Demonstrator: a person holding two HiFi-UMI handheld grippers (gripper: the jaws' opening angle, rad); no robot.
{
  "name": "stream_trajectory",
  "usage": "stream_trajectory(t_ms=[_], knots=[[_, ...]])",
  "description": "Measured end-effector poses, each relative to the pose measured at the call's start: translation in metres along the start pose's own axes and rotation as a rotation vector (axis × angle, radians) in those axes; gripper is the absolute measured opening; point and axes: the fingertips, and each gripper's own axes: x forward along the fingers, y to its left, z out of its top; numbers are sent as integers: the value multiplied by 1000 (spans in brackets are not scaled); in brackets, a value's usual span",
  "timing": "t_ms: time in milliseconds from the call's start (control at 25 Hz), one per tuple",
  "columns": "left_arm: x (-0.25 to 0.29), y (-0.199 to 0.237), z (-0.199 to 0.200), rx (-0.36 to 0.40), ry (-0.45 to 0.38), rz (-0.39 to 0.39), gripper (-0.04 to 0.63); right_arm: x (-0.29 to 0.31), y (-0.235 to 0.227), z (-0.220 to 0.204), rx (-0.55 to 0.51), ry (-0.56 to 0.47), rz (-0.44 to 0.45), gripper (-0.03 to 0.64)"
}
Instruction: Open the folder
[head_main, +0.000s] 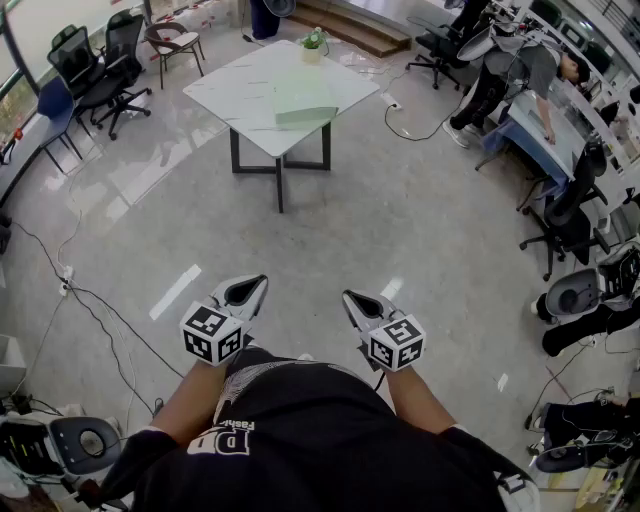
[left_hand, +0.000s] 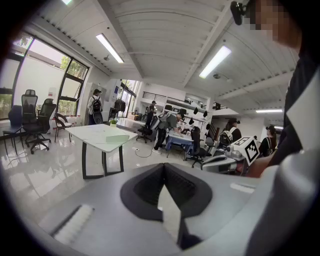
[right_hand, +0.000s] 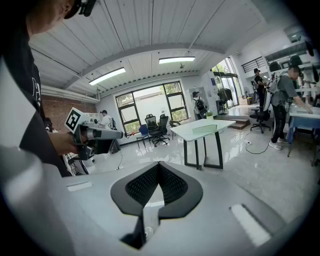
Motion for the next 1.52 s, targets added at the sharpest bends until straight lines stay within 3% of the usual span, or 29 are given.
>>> stream_trajectory(t_ms=[1240,1520], knots=[[8,-4,15,6,-10,25,51,2,-9,19,-37,-21,12,-2],[6,11,2,-27,10,41,51,21,-7,16,-34,2,35,-2]])
